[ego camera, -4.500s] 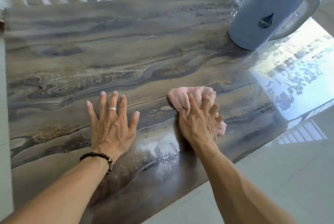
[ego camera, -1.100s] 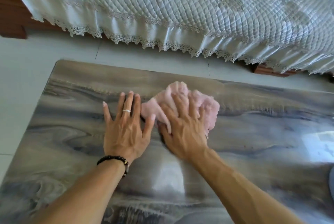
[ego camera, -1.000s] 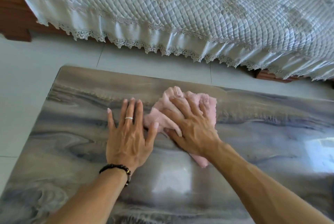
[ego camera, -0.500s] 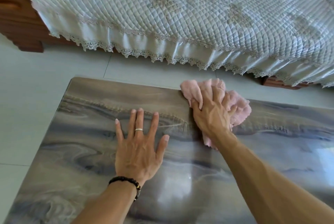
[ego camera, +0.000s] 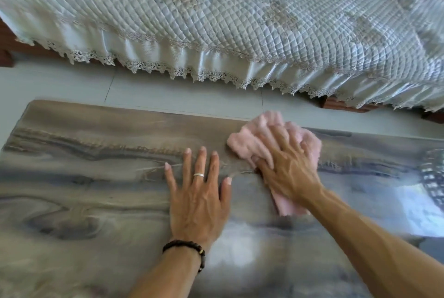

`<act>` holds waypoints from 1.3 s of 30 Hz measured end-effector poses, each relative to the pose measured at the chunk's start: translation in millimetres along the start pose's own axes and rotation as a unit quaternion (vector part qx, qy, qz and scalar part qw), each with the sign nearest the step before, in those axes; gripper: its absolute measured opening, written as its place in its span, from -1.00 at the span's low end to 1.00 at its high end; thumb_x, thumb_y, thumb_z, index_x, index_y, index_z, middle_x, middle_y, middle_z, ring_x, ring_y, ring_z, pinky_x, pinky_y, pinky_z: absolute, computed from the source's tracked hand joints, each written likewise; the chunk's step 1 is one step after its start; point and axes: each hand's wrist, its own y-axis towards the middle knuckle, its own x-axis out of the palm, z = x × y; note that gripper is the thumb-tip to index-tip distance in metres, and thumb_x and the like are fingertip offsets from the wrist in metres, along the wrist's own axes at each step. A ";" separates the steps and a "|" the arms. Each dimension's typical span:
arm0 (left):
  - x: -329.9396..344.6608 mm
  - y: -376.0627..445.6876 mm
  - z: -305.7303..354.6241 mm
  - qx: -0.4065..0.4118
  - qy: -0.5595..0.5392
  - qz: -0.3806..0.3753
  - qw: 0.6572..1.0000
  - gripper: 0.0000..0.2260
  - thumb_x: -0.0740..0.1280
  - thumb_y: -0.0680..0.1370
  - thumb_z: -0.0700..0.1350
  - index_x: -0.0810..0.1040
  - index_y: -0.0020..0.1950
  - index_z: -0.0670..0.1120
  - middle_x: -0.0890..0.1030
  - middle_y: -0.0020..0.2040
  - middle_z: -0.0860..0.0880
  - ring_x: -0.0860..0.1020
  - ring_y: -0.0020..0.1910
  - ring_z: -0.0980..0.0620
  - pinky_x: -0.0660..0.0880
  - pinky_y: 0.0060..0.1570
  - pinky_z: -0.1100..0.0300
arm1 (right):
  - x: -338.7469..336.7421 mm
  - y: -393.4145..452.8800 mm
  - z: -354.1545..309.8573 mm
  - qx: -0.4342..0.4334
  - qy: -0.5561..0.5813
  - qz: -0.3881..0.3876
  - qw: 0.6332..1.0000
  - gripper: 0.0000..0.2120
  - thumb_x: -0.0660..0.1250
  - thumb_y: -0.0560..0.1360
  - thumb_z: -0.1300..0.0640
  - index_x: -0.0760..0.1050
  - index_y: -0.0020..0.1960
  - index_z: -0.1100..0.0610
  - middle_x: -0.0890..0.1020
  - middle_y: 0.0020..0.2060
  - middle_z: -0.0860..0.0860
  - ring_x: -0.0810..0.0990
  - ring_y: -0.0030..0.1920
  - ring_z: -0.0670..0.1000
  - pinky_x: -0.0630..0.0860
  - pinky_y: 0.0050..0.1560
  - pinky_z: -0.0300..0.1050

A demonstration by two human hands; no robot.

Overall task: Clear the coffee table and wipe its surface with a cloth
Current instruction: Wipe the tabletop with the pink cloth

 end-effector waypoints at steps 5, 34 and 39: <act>5.0 5.8 2.3 -0.010 0.045 -0.015 0.999 -0.44 -0.12 0.61 0.21 0.24 0.51 -0.04 0.25 0.51 -0.10 0.11 0.52 -0.18 0.01 0.38 -0.39 | 4.2 36.3 10.7 0.208 0.100 0.050 0.972 -0.54 0.00 0.59 -0.25 0.09 0.47 -0.28 0.08 0.54 0.01 -0.03 0.53 0.27 -0.02 0.37 0.54; 4.7 4.3 7.9 -0.015 0.059 -0.005 0.998 -0.40 -0.13 0.58 0.24 0.20 0.52 -0.04 0.21 0.53 -0.11 0.06 0.52 -0.20 -0.04 0.39 -0.37 | 2.3 -71.4 32.6 -0.015 0.020 0.009 1.000 -0.51 -0.07 0.58 -0.30 0.16 0.46 -0.19 0.22 0.50 0.08 0.19 0.47 0.26 0.22 0.35 0.40; 5.5 5.1 6.4 -0.003 0.053 0.006 0.999 -0.35 -0.17 0.56 0.28 0.18 0.53 -0.04 0.19 0.53 -0.12 0.02 0.52 -0.20 -0.08 0.39 -0.37 | 9.7 -55.4 11.4 0.201 0.075 0.062 0.975 -0.59 0.08 0.58 -0.20 0.19 0.41 -0.23 0.16 0.50 0.05 0.07 0.50 0.27 0.13 0.36 0.46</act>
